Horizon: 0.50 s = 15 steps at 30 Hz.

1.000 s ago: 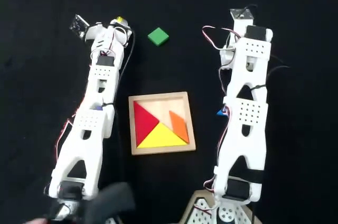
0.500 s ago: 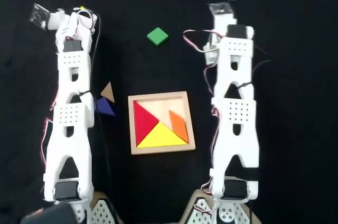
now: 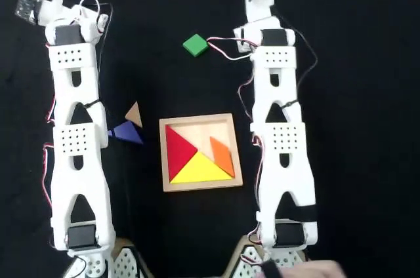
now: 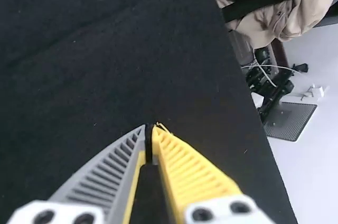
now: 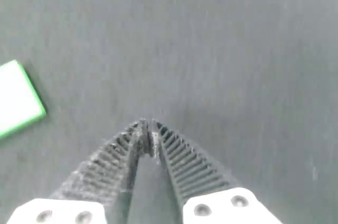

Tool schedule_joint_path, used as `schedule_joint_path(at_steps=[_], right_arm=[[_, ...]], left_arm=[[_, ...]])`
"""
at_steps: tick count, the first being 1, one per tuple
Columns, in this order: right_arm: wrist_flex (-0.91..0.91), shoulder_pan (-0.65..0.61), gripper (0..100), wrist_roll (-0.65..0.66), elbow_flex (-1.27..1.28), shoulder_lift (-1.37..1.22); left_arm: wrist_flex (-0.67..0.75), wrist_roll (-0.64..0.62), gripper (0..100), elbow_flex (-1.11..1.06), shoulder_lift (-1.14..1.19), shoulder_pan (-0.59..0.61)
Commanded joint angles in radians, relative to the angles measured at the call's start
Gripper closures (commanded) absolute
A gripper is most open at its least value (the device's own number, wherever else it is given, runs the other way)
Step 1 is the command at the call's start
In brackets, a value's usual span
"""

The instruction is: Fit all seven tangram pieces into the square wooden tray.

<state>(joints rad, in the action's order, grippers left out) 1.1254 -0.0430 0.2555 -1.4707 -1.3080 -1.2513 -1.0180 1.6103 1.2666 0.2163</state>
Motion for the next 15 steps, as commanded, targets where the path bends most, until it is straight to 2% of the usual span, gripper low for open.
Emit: schedule_joint_path(at_steps=[1, 6, 12, 15], right_arm=[[-0.074, -0.025, 98.7, 0.011, -0.03, 0.091], [-0.198, -0.051, 98.7, 0.011, -0.004, -0.048], [-0.709, -0.054, 98.7, 0.011, -0.056, -0.285], [-0.844, -0.051, 98.7, 0.008, -0.127, -0.386]], left_arm=[[-0.068, -0.006, 97, 0.056, -0.018, 0.007], [-0.14, -0.006, 97, 0.056, 0.023, 0.005], [-0.16, -0.006, 97, 0.054, 0.069, -0.012], [-0.16, -0.006, 97, 0.054, 0.097, -0.035]])
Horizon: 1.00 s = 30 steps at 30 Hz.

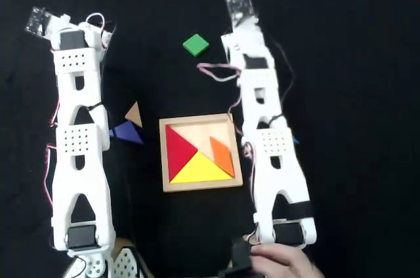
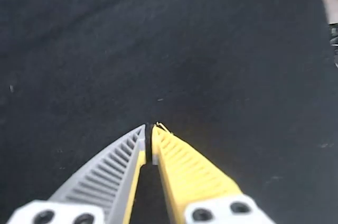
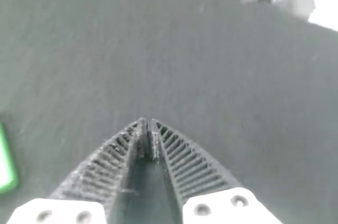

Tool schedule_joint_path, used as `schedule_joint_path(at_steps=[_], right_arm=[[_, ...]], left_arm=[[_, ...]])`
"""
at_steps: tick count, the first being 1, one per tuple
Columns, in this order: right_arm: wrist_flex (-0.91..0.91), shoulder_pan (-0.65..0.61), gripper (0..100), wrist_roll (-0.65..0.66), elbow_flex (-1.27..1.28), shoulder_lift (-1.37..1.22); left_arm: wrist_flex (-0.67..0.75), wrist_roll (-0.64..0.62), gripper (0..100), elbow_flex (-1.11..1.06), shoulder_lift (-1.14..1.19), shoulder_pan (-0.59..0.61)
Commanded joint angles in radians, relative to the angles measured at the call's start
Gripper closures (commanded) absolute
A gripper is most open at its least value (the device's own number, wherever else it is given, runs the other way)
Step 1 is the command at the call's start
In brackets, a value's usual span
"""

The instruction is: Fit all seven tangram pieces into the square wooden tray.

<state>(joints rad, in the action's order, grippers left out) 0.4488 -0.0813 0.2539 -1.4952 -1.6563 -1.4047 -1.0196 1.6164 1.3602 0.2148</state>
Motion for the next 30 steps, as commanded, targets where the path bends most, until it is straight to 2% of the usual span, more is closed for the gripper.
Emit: schedule_joint_path(at_steps=[1, 9, 17, 24, 30], right_arm=[[-0.172, -0.012, 98.7, 0.006, -0.142, -0.071], [-0.226, -0.048, 98.7, 0.0, -0.173, -0.136], [-0.218, -0.046, 98.8, -0.17, -0.176, -0.117], [-0.037, -0.058, 98.8, -0.37, -0.176, -0.084], [0.008, -0.057, 98.7, -0.39, -0.176, -0.068]], left_arm=[[-0.006, -0.005, 97, 0.048, 0.009, -0.042], [-0.006, -0.003, 97, 0.047, 0.02, -0.056], [-0.008, 0.0, 97, 0.045, 0.026, -0.056], [-0.003, -0.002, 97, 0.048, 0.066, -0.064], [0.0, -0.002, 97, 0.048, 0.066, -0.064]])
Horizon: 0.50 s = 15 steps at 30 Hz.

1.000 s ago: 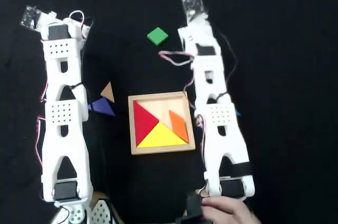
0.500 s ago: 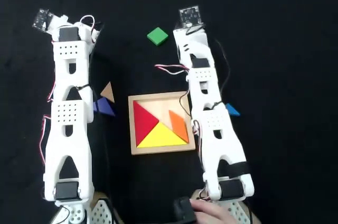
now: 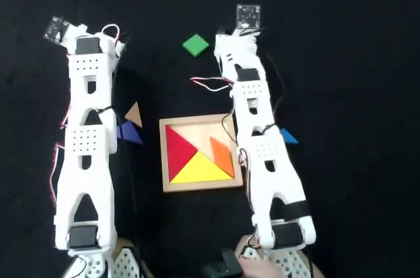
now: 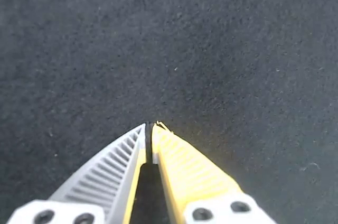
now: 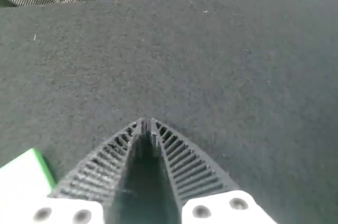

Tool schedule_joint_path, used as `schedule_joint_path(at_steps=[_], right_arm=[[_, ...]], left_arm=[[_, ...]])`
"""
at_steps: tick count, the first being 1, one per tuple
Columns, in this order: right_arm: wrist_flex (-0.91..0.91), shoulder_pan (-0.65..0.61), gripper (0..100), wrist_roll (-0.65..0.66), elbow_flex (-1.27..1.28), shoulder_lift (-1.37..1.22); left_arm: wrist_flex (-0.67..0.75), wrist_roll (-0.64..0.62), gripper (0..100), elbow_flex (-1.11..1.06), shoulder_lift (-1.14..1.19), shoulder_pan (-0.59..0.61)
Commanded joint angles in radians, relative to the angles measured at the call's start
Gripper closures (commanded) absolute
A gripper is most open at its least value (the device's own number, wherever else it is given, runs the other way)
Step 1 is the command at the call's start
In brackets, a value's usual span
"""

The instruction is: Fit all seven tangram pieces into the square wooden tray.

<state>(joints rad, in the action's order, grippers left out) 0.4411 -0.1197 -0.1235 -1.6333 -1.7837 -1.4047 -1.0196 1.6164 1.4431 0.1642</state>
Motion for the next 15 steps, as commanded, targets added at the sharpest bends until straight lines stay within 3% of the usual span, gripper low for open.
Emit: schedule_joint_path(at_steps=[1, 6, 10, 15], right_arm=[[0.008, -0.018, 98.7, -0.012, -0.038, 0.059], [-0.166, -0.025, 98.7, -0.06, -0.021, 0.022], [-0.153, -0.023, 98.7, -0.169, -0.039, 0.005], [-0.14, -0.02, 98.7, -0.169, -0.041, 0.05]], left_arm=[[0.0, -0.002, 97, 0.048, -0.015, -0.013], [0.0, -0.002, 97, 0.048, -0.009, -0.013], [0.002, -0.003, 97, 0.048, -0.009, -0.015], [0.002, -0.003, 97, 0.047, -0.008, -0.013]])
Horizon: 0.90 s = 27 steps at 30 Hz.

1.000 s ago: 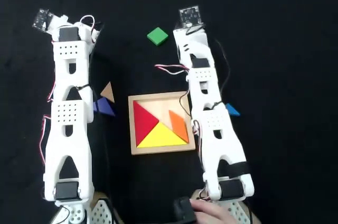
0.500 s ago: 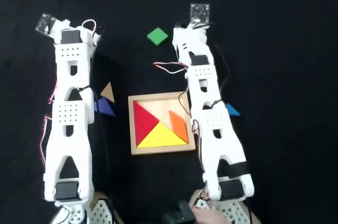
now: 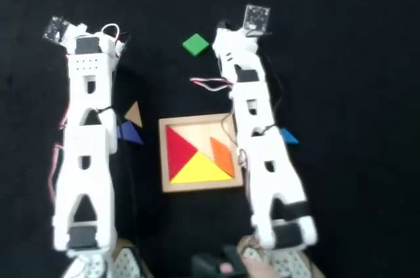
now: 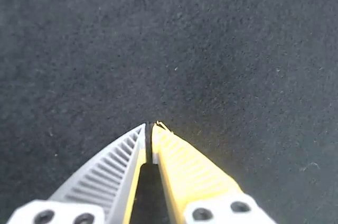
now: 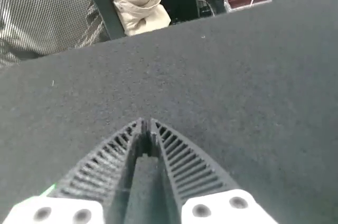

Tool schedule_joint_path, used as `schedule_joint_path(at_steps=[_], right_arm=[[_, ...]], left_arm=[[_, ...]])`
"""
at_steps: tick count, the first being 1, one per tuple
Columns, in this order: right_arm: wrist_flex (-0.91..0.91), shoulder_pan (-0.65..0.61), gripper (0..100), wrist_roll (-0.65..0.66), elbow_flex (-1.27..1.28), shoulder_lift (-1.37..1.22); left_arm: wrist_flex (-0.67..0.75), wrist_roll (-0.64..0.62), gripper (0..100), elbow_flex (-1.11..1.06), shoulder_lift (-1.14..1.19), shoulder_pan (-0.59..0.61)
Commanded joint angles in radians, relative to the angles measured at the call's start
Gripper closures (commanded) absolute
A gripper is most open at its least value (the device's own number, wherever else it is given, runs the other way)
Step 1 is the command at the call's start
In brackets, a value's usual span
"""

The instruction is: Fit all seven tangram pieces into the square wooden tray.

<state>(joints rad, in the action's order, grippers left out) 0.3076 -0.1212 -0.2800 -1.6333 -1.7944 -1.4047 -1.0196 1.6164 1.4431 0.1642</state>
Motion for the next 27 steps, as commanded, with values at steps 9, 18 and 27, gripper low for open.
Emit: schedule_joint_path(at_steps=[9, 18, 27], right_arm=[[0.18, -0.006, 98.8, -0.021, -0.038, 0.159], [0.075, -0.006, 98.7, -0.319, -0.033, 0.145], [-0.229, -0.008, 98.7, -0.33, -0.036, 0.077]], left_arm=[[0.002, -0.003, 97, 0.047, -0.008, -0.007], [0.0, -0.003, 97, 0.047, -0.008, -0.008], [0.0, -0.003, 97, 0.047, -0.008, -0.01]])
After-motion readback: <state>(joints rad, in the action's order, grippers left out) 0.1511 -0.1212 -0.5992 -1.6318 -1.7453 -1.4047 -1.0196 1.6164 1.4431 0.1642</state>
